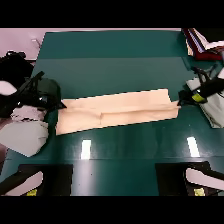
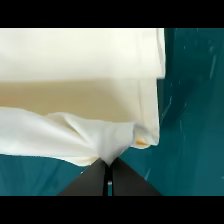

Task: Fold the shirts.

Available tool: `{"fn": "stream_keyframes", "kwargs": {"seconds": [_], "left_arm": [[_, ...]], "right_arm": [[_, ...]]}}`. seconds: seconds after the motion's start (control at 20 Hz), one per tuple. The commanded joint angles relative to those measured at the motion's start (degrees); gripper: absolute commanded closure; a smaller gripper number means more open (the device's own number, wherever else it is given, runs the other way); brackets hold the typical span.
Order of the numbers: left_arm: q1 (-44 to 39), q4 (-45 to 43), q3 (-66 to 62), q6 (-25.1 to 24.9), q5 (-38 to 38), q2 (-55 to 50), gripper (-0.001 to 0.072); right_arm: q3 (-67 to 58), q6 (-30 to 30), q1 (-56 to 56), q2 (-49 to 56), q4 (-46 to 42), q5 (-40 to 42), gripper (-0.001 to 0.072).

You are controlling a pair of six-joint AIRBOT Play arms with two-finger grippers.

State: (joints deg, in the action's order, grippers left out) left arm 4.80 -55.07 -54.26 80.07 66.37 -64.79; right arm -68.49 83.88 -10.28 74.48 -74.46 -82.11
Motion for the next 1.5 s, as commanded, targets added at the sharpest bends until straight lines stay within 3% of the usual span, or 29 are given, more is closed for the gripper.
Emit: {"fn": "stream_keyframes", "kwargs": {"seconds": [0.0, 0.1, 0.15, 0.2, 0.25, 0.35, 0.45, 0.5, 0.6, 0.65, 0.85, 1.05, 1.15, 1.25, 1.45], "left_arm": [[0.1, 0.3, -8.7, -3.6, -3.9, -12.7, 0.0686], [0.1, 0.3, -10.8, -3.6, -4.9, -15.7, 0.0684], [0.1, 0.4, -11.3, -3.6, -5.4, -16.1, 0.0554], [0.1, 0.5, -11.5, -2.9, -6.1, -16.1, 0.0214], [0.1, 0.4, -12.1, -1.5, -5.9, -16.1, 0.0156], [0.2, -0.1, -13.9, -1.6, -3.9, -15.4, 0.0372], [-0.2, 0.9, -14.7, -2.6, -3.3, -14.1, 0.0684], [-0.8, 1.4, -14.8, -3.0, -3.5, -13.6, 0.0685], [-3.2, 1.5, -14.8, -3.0, -2.7, -13.2, 0.0685], [-5.3, 1.5, -14.8, -3.0, -3.0, -13.4, 0.0685], [-15.0, 1.5, -14.8, 0.4, -9.0, -14.2, 0.0686], [-23.3, 1.5, -14.9, 2.5, -13.9, -17.9, 0.0686], [-26.3, 1.5, -16.4, 3.6, -14.4, -20.9, 0.0686], [-28.8, 1.5, -19.4, 4.0, -14.3, -24.4, 0.0686], [-32.5, 1.5, -26.7, 5.4, -14.5, -31.8, 0.0686]], "right_arm": [[-9.6, 1.8, 3.2, 11.1, 1.5, 1.1, 0.0696], [-13.4, 1.8, 4.3, 15.1, 1.5, 1.2, 0.0694], [-15.1, 1.8, 4.7, 16.5, 1.6, 1.1, 0.0663], [-17.0, 1.7, 4.7, 17.8, 2.1, 1.0, 0.0474], [-18.5, 1.2, 4.3, 18.6, 3.4, 0.6, 0.0324], [-20.0, -4.6, 2.4, 18.6, 6.7, -0.6, 0.0312], [-19.9, -7.0, -0.9, 18.5, 7.4, -2.5, 0.0299], [-19.1, -7.3, -3.2, 18.5, 7.5, -3.5, 0.0298], [-15.5, -7.5, -7.4, 18.5, 7.7, -3.8, 0.0150], [-13.0, -7.6, -9.4, 18.7, 8.6, -3.3, 0.0131], [-4.0, -11.3, -14.1, 22.4, 20.3, -0.6, 0.0134], [-0.3, -15.0, -11.0, 25.1, 27.5, 4.0, 0.0152], [-1.3, -16.0, -8.6, 25.3, 29.0, 5.3, 0.0340], [-3.6, -16.3, -6.8, 23.9, 28.9, 5.6, 0.0695], [-10.9, -16.1, -4.0, 16.5, 28.9, 1.2, 0.0696]]}}
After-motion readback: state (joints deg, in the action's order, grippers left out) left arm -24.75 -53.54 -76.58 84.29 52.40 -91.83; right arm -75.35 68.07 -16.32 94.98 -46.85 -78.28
